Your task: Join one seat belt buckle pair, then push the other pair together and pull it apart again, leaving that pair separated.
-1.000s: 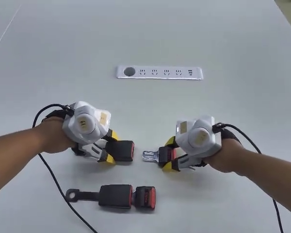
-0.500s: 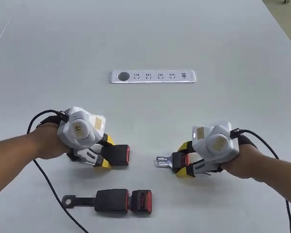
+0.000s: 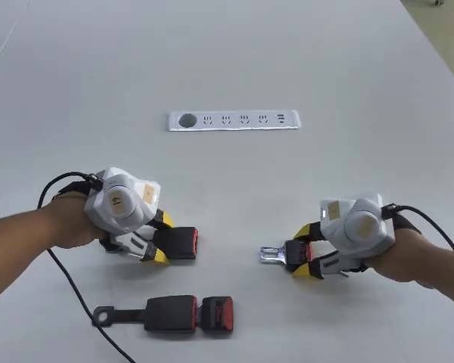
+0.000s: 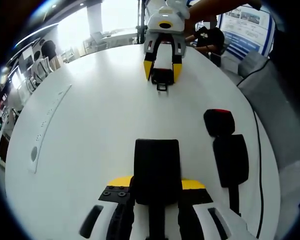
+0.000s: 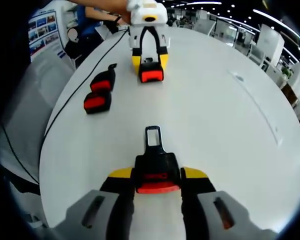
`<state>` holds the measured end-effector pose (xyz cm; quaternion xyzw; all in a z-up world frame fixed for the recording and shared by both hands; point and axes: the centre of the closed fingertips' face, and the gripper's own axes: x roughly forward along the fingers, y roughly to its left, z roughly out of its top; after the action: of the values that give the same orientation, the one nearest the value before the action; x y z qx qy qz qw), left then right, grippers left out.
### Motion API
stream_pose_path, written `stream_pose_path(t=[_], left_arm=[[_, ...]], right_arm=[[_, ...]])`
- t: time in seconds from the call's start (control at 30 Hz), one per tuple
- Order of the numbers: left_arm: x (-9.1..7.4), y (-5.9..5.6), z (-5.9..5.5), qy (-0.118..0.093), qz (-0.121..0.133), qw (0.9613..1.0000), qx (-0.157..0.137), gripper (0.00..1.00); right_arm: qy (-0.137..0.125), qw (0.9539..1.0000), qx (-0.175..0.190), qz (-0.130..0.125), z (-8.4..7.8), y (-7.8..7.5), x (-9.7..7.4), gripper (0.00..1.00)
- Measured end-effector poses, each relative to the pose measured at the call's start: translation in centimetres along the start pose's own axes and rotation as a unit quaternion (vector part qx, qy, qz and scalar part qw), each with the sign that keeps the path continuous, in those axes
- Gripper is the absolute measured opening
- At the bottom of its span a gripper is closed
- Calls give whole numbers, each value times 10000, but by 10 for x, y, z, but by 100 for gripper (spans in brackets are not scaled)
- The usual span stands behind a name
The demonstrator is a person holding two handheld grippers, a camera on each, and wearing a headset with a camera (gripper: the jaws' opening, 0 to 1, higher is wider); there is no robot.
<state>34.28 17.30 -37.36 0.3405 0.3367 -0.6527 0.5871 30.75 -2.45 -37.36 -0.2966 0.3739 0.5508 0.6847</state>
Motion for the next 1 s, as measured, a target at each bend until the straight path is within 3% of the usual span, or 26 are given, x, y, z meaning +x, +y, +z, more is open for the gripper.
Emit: stream_pose_path(t=[0.27, 0.3, 0.37, 0.4, 0.5, 0.57, 0.63, 0.67, 0.73, 0.8, 0.83, 0.9, 0.93, 0.97, 1.0], left_arm=[[0, -1, 1, 45, 9, 10000, -22, 34], [0, -2, 2, 38, -1, 9999, -155, 35], [-2, -3, 1, 93, 27, 9994, -328, 41], [-2, -2, 2, 54, 85, 9993, -371, 46], [-10, 6, 19, -522, 504, 9933, -897, 64], [-18, 12, 21, -693, 760, 9870, -1234, 72], [-25, 14, 27, -1033, 980, 9768, -1600, 79], [-30, 15, 29, -1182, 1106, 9702, -1804, 81], [-38, 16, 33, -1429, 1313, 9599, -2024, 86], [-49, 17, 35, -1634, 1603, 9442, -2366, 90], [-54, 16, 37, -1788, 1719, 9341, -2568, 93], [-64, 13, 39, -1994, 1922, 9221, -2703, 97], [-68, 10, 39, -2034, 2024, 9171, -2766, 98], [-74, 6, 38, -2092, 2105, 9077, -2966, 99], [-75, 5, 38, -2132, 2133, 9036, -3044, 100]], right_arm=[[40, 9999, 118, -97, 1, 1, -1, 37], [54, 9997, 180, -150, 0, 0, -1, 38], [-36, 9992, 294, -253, 2, -1, -3, 44], [-227, 9980, 424, -407, 7, -4, -5, 47], [-670, 9906, 892, -797, 16, -13, -13, 60], [-858, 9850, 1085, -1028, 19, -18, -19, 67], [-1086, 9725, 1503, -1411, 20, -27, -25, 75], [-1231, 9638, 1739, -1605, 21, -30, -29, 81], [-1434, 9509, 2003, -1873, 22, -33, -36, 84], [-1480, 9417, 2143, -2130, 19, -33, -41, 86], [-1562, 9343, 2274, -2260, 20, -32, -44, 88], [-1693, 9208, 2508, -2461, 21, -29, -50, 90], [-1735, 9182, 2529, -2508, 22, -29, -51, 90], [-1793, 9115, 2610, -2626, 23, -26, -55, 90], [-1819, 9071, 2657, -2711, 23, -24, -58, 91]])
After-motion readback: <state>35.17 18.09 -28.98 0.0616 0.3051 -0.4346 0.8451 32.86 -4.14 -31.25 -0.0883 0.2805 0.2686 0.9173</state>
